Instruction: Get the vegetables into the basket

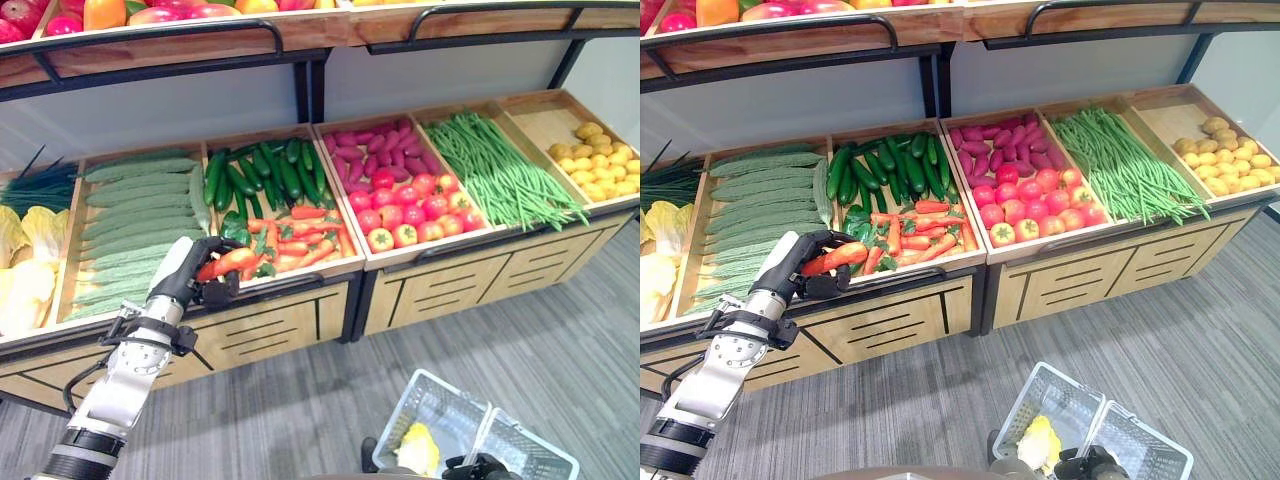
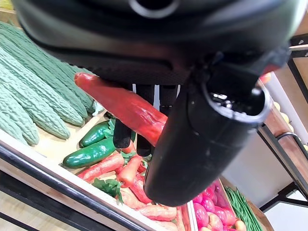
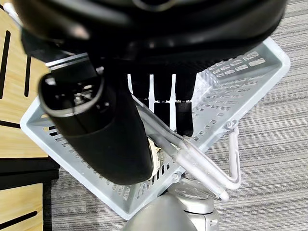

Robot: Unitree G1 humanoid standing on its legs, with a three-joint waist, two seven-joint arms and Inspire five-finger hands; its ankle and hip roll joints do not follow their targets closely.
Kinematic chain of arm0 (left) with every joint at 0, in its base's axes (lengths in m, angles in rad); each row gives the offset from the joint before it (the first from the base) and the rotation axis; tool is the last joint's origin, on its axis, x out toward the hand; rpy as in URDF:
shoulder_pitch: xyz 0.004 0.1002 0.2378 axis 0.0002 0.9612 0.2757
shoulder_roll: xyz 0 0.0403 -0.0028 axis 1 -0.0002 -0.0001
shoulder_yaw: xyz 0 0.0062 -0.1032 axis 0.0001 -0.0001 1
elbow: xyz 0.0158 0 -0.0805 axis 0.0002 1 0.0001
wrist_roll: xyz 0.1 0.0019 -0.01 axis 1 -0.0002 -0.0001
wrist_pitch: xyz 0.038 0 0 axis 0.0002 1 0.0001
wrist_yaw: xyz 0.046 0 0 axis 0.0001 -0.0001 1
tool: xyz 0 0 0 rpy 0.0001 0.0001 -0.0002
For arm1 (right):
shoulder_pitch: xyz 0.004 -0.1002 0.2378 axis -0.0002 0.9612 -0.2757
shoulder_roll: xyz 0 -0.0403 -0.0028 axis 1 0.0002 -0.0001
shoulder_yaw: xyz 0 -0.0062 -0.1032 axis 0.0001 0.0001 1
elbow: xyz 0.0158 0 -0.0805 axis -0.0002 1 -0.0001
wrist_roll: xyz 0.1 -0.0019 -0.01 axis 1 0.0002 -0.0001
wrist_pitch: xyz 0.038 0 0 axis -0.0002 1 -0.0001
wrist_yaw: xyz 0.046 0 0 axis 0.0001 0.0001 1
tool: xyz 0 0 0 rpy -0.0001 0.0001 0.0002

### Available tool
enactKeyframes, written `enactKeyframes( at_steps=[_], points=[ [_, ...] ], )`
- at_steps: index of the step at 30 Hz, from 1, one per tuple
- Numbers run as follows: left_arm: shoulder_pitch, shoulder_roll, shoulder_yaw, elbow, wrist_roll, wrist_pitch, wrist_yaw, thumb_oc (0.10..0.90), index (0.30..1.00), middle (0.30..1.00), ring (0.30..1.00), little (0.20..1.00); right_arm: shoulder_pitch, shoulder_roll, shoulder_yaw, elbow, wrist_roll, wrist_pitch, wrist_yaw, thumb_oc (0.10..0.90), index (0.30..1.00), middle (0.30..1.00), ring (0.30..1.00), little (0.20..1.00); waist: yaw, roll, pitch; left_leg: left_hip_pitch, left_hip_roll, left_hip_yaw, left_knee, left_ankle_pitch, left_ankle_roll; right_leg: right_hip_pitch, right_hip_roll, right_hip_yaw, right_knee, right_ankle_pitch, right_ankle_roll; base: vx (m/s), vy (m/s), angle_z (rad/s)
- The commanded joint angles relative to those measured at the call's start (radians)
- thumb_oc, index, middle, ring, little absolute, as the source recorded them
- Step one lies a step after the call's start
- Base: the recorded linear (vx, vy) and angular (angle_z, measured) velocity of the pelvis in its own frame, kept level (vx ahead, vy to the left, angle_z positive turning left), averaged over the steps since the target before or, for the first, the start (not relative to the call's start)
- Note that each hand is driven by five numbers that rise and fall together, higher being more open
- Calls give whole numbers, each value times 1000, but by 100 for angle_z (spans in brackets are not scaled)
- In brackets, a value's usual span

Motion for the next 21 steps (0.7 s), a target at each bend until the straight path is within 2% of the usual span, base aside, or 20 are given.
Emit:
enactKeyframes(
  at_steps=[1,4,5,8,9,10,11,12,13,14,15,21],
  points=[
    [-127,47,45,-83,20,-75,24,400,300,300,300,300,4,-4,15,15,-27,0,5,400,300,300,300,300,-46,-21,7,-57,22,-50,11,-28,-9,-2,-109,41,36,-70,125,-14,112,-50],
    [-145,50,31,-77,17,-77,24,400,300,300,300,300,10,-4,13,-1,-27,-2,3,400,300,300,300,300,-70,-21,19,-52,8,-14,14,-37,2,-28,-115,78,44,-55,138,-17,96,-49],
    [-148,50,30,-74,17,-78,24,400,300,300,300,300,10,-4,12,-1,-27,-1,3,400,300,300,300,300,-66,-22,20,-52,7,-10,14,-38,3,-30,-115,82,45,-55,139,-33,69,-47],
    [-169,53,17,-60,16,-78,28,400,300,300,300,300,6,1,15,0,-34,-4,6,400,300,300,300,300,-85,-19,36,-46,1,44,26,-52,13,-68,-116,99,72,-36,165,-9,54,-63],
    [-171,55,18,-57,14,-79,30,400,300,300,300,300,2,2,15,-2,-32,-5,7,400,300,300,300,300,-83,-14,42,-33,5,63,30,-65,16,-72,-115,85,86,-41,167,6,19,-72],
    [-171,57,25,-59,13,-78,34,400,300,300,300,300,-4,3,17,-8,-31,-7,6,400,300,300,300,300,-71,-12,51,-28,12,87,39,-67,15,-87,-122,30,111,-38,160,-11,-5,-59],
    [-171,58,26,-59,13,-79,34,400,300,300,300,300,-6,3,17,-8,-31,-7,6,400,300,300,300,300,-69,-14,51,-33,12,90,41,-61,13,-93,-122,34,112,-33,157,-55,-18,-85],
    [-170,60,30,-60,13,-77,37,400,300,300,300,300,-11,3,21,-12,-33,-8,4,400,300,300,300,300,-56,-8,57,-26,21,108,41,-65,10,-96,-135,-43,131,-41,153,-114,-33,-92],
    [-153,62,54,-61,17,-70,41,400,300,300,300,300,-26,3,22,-22,-33,-11,0,400,300,300,300,300,-33,-1,60,-24,38,149,38,-55,-1,-94,-168,-210,159,-58,137,-112,-52,-86],
    [-145,62,64,-63,22,-69,42,400,300,300,300,300,-30,3,24,-30,-31,-12,-3,400,300,300,300,300,-37,-6,55,-25,40,162,37,-48,-7,-90,-171,-233,150,-51,132,-28,-133,-96],
    [-142,50,57,-58,17,-77,29,400,300,300,300,300,-31,-10,17,-43,-23,-14,-17,400,300,300,300,300,-52,-4,45,-16,48,161,41,-51,-13,-74,-139,-189,137,-70,123,62,-132,-79],
    [-157,13,18,-47,-3,-67,16,400,300,300,300,300,-24,-22,22,-37,-28,-3,-16,400,300,300,300,300,-64,15,21,11,81,143,49,-51,-37,-15,-105,-208,130,-116,96,108,-108,-19]
  ],
)
